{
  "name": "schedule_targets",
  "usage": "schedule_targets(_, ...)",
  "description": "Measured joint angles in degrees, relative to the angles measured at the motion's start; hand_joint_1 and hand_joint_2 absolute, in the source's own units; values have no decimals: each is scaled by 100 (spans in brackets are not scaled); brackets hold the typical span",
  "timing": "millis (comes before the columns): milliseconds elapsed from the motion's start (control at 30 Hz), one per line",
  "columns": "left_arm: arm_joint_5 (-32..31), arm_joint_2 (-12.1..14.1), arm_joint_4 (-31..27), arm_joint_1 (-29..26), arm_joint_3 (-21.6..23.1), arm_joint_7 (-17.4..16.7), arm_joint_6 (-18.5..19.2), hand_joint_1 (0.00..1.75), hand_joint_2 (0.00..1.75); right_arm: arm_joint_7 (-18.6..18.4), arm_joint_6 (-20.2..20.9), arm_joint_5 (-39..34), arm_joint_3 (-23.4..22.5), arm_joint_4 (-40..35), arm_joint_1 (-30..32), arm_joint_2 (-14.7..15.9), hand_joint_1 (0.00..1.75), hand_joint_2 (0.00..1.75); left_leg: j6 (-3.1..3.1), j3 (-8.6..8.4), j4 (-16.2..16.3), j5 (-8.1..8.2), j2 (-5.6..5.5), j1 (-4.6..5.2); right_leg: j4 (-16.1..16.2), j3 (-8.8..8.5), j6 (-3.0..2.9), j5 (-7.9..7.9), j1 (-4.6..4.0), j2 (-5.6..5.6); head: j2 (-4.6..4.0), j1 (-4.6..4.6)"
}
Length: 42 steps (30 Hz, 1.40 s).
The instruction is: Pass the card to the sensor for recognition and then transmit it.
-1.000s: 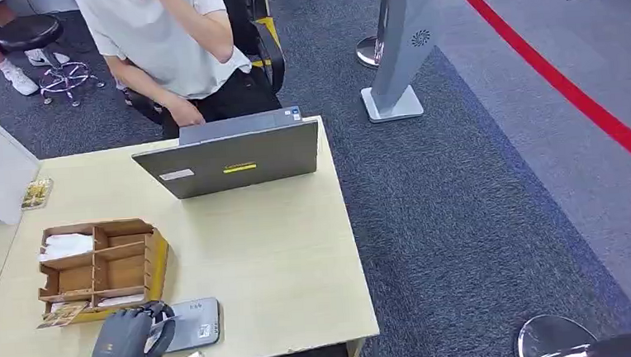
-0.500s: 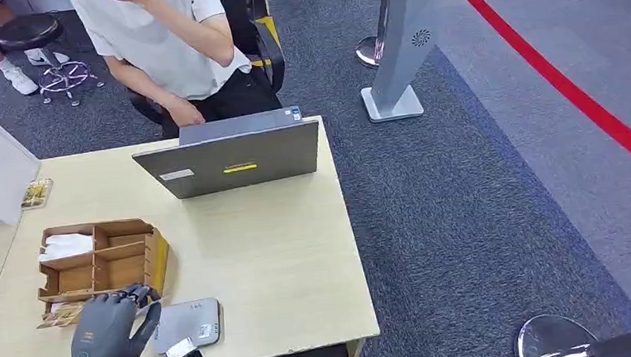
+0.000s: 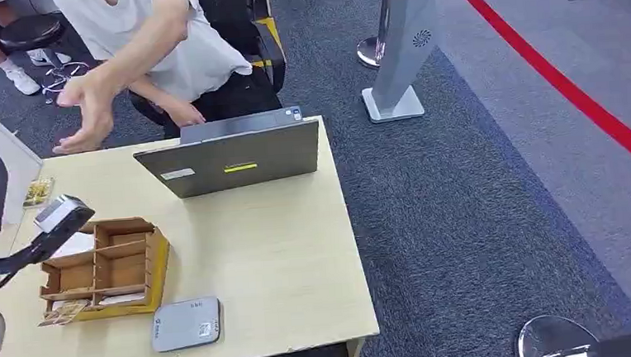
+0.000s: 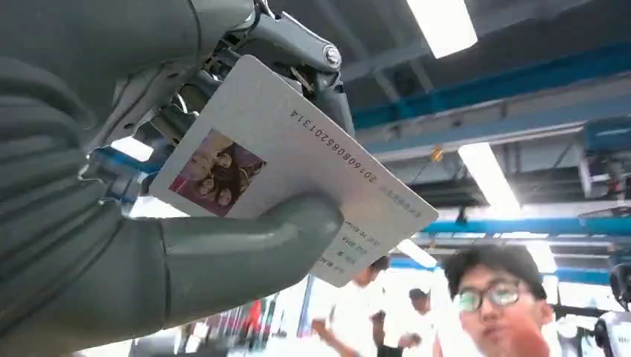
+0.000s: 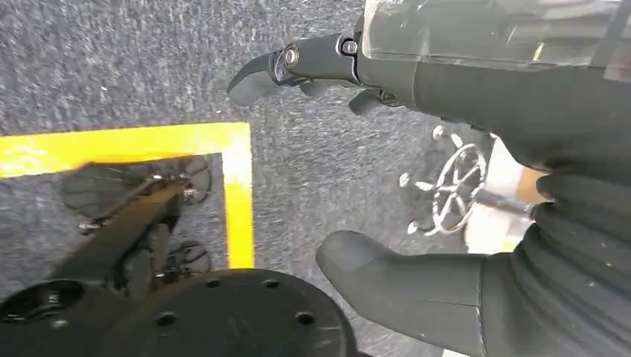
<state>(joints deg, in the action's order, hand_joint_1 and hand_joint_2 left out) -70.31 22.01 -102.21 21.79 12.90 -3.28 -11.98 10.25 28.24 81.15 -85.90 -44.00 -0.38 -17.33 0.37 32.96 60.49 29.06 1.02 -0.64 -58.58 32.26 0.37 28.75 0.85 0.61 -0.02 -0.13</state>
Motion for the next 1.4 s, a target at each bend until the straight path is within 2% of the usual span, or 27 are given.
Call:
schedule_targets(100,-315,77,496,687,46,-81,383,175,175,-48,22,146,0,22,-2,0,0,175,-3,1,0,-3,1,0,0,1,3,-7,0,-3,0,-4)
schedule_targets(200,-483,88,955,1208,174,-164,560,175,175,-61,20,184,0,59,0,0,0,175,-3,0,0,-3,11,0,0,3,3,-13,0,-13,0,-4)
schedule_targets(300,-547,83,1256,1471,306,-256,656,175,175,-133,-4,162,0,85,1,0,0,175,-3,0,0,-3,12,1,0,3,4,-14,1,-15,0,-4)
schedule_targets(433,-560,81,1482,1542,415,-348,678,175,175,-166,13,151,0,98,5,0,0,175,-3,4,0,-3,15,1,2,9,4,-14,1,-21,0,-4)
schedule_targets(467,-560,81,1511,1542,450,-352,685,0,175,-166,17,151,0,98,4,0,0,175,-3,9,0,-3,17,1,1,14,4,-14,0,-25,0,-4)
schedule_targets(700,-442,81,1585,1585,533,-404,761,0,175,-184,63,125,0,96,7,0,0,175,-2,15,0,0,31,2,2,22,5,-14,1,-38,0,-4)
schedule_targets(833,-265,92,1493,1466,533,-433,665,0,175,-186,72,61,0,94,9,0,0,175,-2,17,0,-1,31,1,1,22,5,-14,1,-38,0,-4)
schedule_targets(967,-48,114,981,1013,500,-356,470,0,175,-168,52,46,0,94,10,0,0,175,-2,17,-1,-1,31,1,1,20,5,-14,1,-37,0,-2)
schedule_targets(1067,212,112,306,389,426,-297,403,0,175,-166,-11,-111,0,96,13,0,0,175,-1,19,-2,0,33,2,1,16,5,-14,2,-40,0,-4)
schedule_targets(1167,321,140,-521,-680,280,-197,263,0,175,-238,-101,-426,0,109,36,0,0,175,2,15,-5,14,49,5,2,13,10,-5,6,-57,0,4)
schedule_targets(1233,305,234,-1074,-1778,115,-131,59,0,175,-341,-182,-634,-2,129,73,0,0,175,-3,-4,-6,36,73,6,3,15,-1,10,7,-78,0,4)
schedule_targets(1333,209,319,-1448,-3040,-104,-153,-69,0,175,-413,-205,-745,-2,142,143,-2,0,175,1,1,-5,46,61,2,5,12,14,25,5,-66,0,-4)
schedule_targets(1400,220,405,-1597,-3782,-203,-346,-196,0,175,-426,-155,-795,-2,133,149,0,0,175,-1,-2,-5,52,61,3,5,13,13,27,5,-66,0,-4)
